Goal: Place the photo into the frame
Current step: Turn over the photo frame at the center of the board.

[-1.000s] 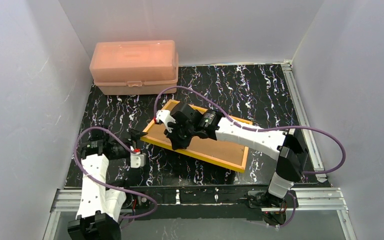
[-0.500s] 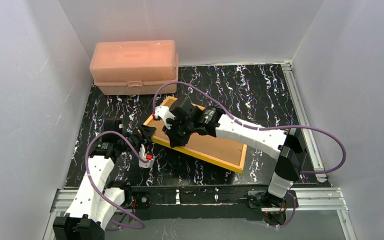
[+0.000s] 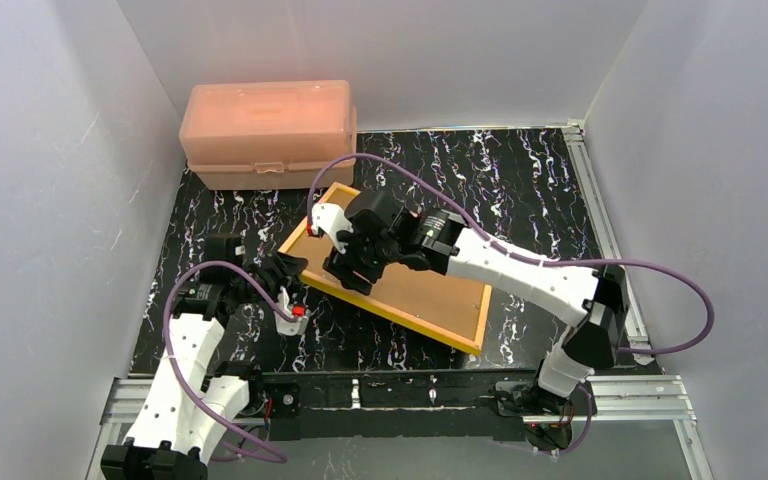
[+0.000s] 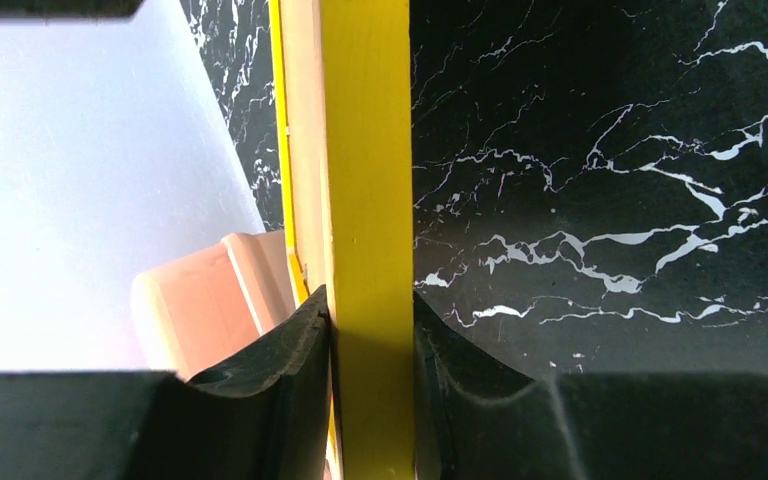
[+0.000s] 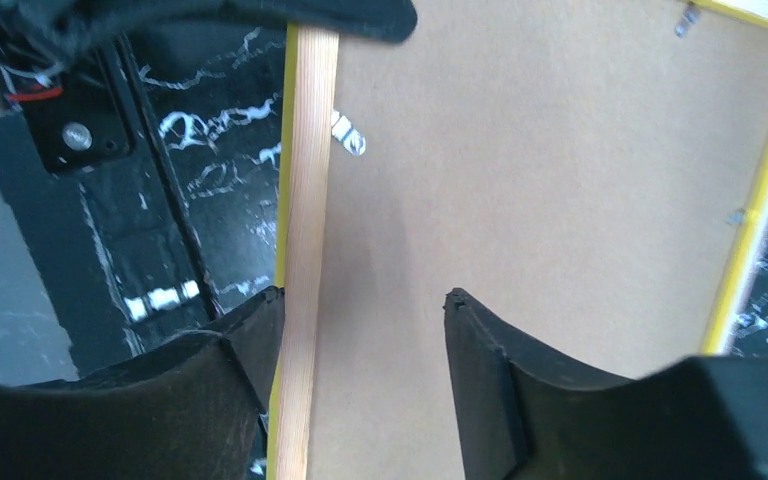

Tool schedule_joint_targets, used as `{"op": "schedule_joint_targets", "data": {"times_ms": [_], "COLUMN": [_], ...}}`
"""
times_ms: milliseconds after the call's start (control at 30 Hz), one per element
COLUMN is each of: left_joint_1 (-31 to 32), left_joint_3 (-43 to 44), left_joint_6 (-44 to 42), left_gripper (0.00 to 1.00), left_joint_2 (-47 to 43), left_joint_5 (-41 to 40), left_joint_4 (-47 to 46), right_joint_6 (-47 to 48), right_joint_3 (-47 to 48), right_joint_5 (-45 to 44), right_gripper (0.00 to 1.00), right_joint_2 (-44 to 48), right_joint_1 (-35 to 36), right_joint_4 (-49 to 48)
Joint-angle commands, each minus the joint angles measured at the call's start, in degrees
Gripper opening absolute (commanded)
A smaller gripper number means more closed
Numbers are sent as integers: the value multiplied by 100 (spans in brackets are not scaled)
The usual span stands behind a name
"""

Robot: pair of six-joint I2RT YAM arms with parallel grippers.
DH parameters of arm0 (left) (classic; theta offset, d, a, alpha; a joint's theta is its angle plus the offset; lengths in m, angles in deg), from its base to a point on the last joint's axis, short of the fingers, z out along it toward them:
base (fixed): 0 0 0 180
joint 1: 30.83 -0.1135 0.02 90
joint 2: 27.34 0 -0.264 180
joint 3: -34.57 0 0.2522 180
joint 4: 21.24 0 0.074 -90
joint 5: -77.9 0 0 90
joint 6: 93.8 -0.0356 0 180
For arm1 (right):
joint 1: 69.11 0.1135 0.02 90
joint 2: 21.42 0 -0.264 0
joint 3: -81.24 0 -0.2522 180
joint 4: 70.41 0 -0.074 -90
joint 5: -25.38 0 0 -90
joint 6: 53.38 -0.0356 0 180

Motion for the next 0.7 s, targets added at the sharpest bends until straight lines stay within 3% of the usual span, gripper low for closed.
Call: {"op": "schedule_joint_targets", "data": {"times_ms": [0, 333, 667], "left_joint_1": [8, 8, 4], "left_joint_3": [794, 1235, 1614], "left_joint_6": [454, 935, 1498], "left_gripper": [27, 24, 23], "left_joint_2": [142, 269, 350], "left_joint_5": [87, 149, 276], "left_joint_4": [691, 1282, 1525], "right_joint_6": [382, 363, 712], "right_joint_3": [139, -468, -896], "right_joint_5": [-863, -2678, -3504], "right_gripper": [71, 80, 74], "right_joint_2": [438, 656, 732], "right_joint_1": [504, 1221, 1272], "right_joint_4": [549, 432, 382]}}
